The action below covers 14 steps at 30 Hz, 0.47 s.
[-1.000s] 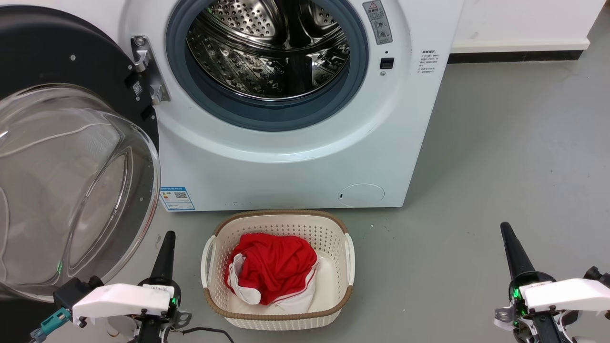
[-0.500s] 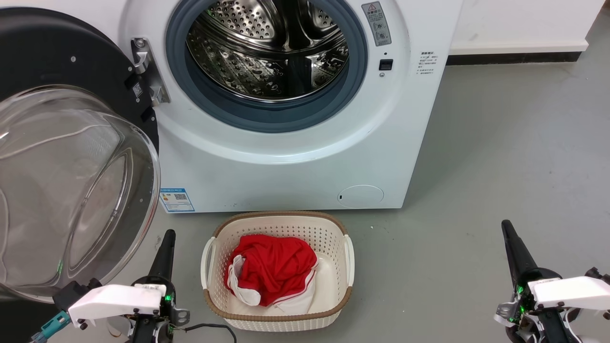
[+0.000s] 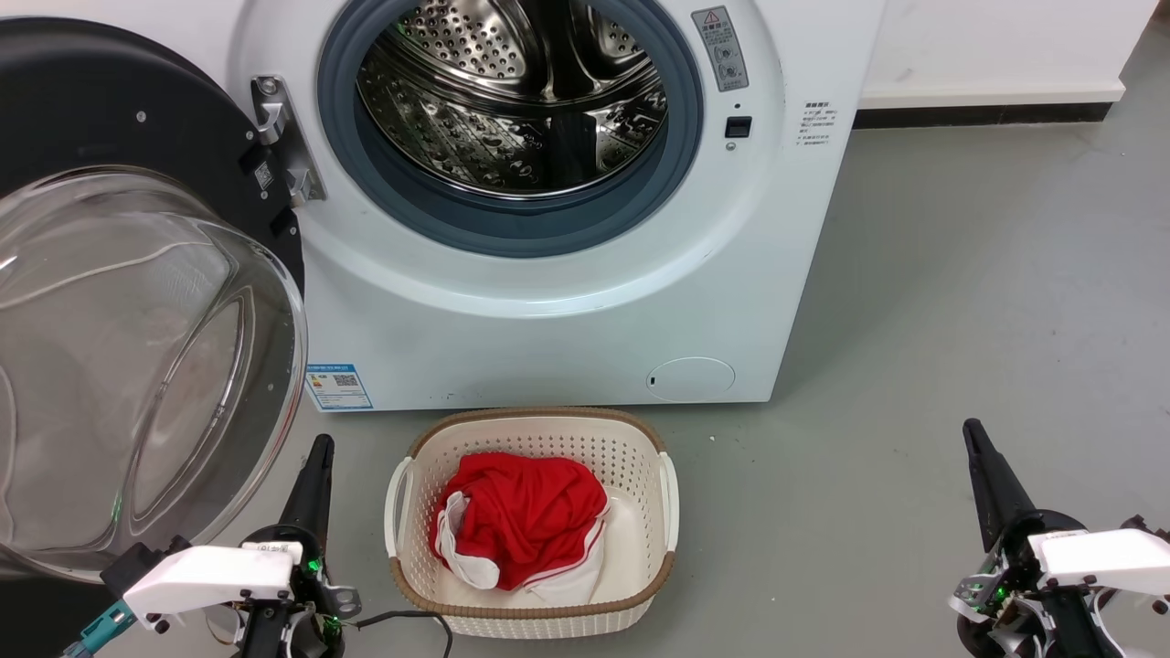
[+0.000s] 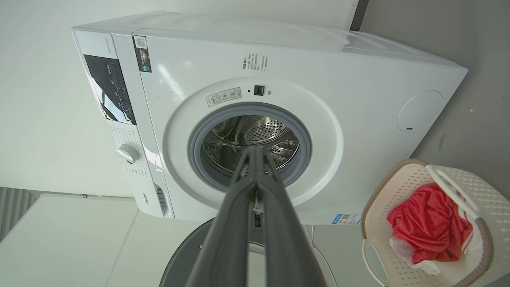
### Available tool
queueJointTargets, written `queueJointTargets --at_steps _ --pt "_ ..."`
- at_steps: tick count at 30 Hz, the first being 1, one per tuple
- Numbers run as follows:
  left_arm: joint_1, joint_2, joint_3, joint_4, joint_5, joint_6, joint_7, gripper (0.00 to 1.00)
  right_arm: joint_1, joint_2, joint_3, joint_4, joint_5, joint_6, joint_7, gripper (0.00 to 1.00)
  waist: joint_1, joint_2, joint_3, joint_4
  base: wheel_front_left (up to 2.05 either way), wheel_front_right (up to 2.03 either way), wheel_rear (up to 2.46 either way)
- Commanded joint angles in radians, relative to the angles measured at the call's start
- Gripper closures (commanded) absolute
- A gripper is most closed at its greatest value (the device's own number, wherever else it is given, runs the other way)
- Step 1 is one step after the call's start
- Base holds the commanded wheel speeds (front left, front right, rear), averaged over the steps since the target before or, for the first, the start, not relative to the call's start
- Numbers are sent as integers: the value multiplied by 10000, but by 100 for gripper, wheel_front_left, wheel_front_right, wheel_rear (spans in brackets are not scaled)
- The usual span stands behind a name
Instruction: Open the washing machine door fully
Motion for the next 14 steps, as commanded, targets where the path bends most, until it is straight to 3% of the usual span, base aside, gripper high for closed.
queueJointTargets --at_steps 1,14 --pt "-109 -18 37 19 -199 -70 78 100 -200 -1 -41 30 210 -3 69 100 0 0 -5 -1 0 0 0" --pt "-141 -63 178 85 -1073 -174 297 100 -260 33 -144 139 1095 -3 323 100 0 0 -48 -17 0 0 0"
